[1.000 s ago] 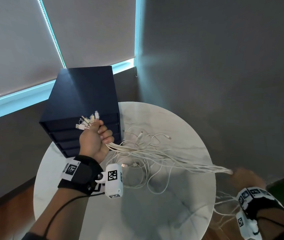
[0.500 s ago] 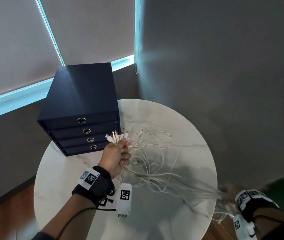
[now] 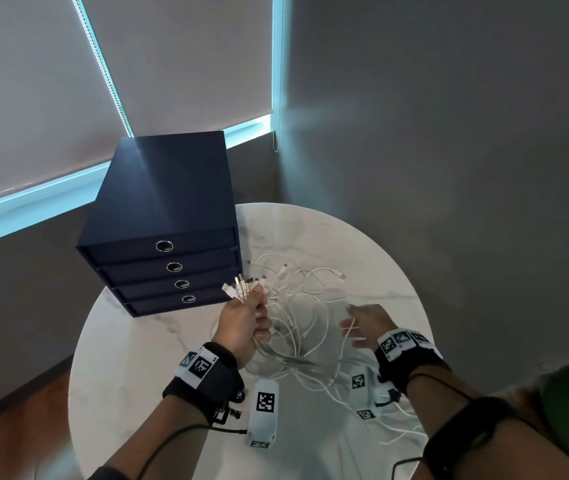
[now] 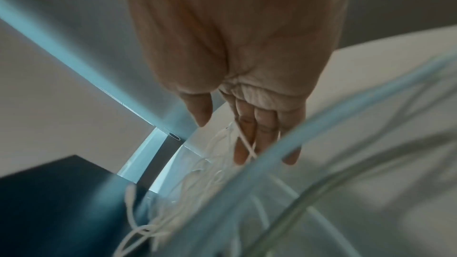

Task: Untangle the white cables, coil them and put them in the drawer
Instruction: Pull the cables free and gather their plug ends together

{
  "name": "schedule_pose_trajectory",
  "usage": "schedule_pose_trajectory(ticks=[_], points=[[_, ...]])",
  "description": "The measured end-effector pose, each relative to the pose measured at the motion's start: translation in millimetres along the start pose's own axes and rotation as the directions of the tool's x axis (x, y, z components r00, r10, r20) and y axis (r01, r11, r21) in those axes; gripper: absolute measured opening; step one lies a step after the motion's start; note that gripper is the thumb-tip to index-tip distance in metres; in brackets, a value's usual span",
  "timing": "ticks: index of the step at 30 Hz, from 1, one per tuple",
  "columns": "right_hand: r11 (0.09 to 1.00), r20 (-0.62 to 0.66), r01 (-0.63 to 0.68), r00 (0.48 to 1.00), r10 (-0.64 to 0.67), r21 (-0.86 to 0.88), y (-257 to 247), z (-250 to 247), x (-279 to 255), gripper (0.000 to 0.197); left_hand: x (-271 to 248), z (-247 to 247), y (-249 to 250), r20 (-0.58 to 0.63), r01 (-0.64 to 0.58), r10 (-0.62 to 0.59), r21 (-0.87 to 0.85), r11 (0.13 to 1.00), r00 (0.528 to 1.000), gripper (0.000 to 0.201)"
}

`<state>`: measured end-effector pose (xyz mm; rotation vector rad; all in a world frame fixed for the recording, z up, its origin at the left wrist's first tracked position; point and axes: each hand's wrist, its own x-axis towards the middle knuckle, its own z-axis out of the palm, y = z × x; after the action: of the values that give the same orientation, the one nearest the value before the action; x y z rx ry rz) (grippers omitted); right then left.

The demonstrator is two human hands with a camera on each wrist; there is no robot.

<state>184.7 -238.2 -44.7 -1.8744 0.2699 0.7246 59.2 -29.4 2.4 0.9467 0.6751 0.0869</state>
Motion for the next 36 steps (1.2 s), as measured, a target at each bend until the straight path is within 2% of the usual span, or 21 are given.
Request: schedule_pose_trajectory(ticks=[2, 3, 5, 8, 10, 12, 15, 17, 21, 24, 28, 31, 34, 36], points=[[0.997, -0.003, 0.041, 0.999, -0.041, 0.071, -13.4, 14.5, -4.8, 0.018, -0.8, 0.2, 2.2, -0.007, -0.022, 0.022, -0.008, 1.000, 1.000, 0.034], [0.993, -0.010, 0.106, 0.994, -0.106, 0.045, -20.6, 20.3, -6.8, 0.021, -1.2, 0.4, 3.5, -0.003, -0.043, 0.043, -0.012, 0.999, 0.999, 0.033], [0.957, 0.045, 0.256, 0.967, -0.253, -0.134, -37.3, 29.1, -16.3, 0.028, -3.8, 2.8, 6.7, 0.021, -0.106, 0.107, -0.014, 0.994, 0.994, 0.030], [0.752, 0.259, 0.498, 0.867, -0.425, -0.433, -58.0, 38.5, -40.8, 0.026, -8.2, 10.7, 11.3, 0.072, -0.213, 0.213, -0.007, 0.977, 0.974, 0.026], [0.661, 0.381, 0.597, 0.801, -0.462, -0.455, -71.8, 42.9, -61.1, 0.025, -9.3, 17.2, 13.9, 0.119, -0.268, 0.264, 0.019, 0.963, 0.957, 0.028], [0.635, 0.414, 0.657, 0.752, -0.513, -0.406, -85.6, 44.3, -78.8, 0.022, -9.9, 22.4, 15.6, 0.154, -0.290, 0.282, 0.034, 0.956, 0.947, 0.032], [0.645, 0.324, 0.719, 0.694, -0.643, -0.260, -105.4, 42.7, -94.4, 0.024, -11.3, 27.0, 15.3, 0.191, -0.286, 0.280, 0.002, 0.958, 0.941, 0.022], [0.667, 0.230, 0.740, 0.666, -0.710, -0.082, -119.6, 39.7, -101.4, 0.028, -11.2, 26.9, 12.7, 0.220, -0.268, 0.265, -0.021, 0.963, 0.939, 0.021], [0.663, -0.048, 0.704, 0.694, -0.719, 0.255, -162.5, 19.1, -118.8, 0.038, -11.3, 16.0, 0.1, 0.262, -0.180, 0.182, -0.035, 0.983, 0.948, 0.023], [0.648, -0.085, 0.718, 0.684, -0.725, 0.253, -186.3, 0.2, -129.3, 0.031, -15.0, 10.7, -6.3, 0.275, -0.167, 0.171, -0.039, 0.985, 0.946, 0.022], [0.669, -0.070, 0.731, 0.681, -0.729, 0.138, -185.5, -1.9, -128.1, 0.029, -14.9, 14.1, -3.6, 0.203, -0.134, 0.148, -0.081, 0.988, 0.968, 0.025], [0.672, 0.014, 0.734, 0.674, -0.739, 0.098, -167.4, 11.1, -126.0, 0.026, -14.3, 21.4, -0.4, 0.153, -0.038, 0.057, -0.125, 0.991, 0.987, 0.029], [0.650, 0.264, 0.760, 0.629, -0.731, -0.009, -135.0, 24.6, -120.5, 0.024, -12.3, 26.1, 4.0, 0.180, 0.090, -0.046, -0.243, 0.966, 0.983, 0.030], [0.625, 0.432, 0.768, 0.616, -0.659, -0.140, -111.9, 30.8, -115.8, 0.019, -9.8, 25.3, 6.4, 0.211, 0.147, -0.086, -0.293, 0.945, 0.974, 0.030]])
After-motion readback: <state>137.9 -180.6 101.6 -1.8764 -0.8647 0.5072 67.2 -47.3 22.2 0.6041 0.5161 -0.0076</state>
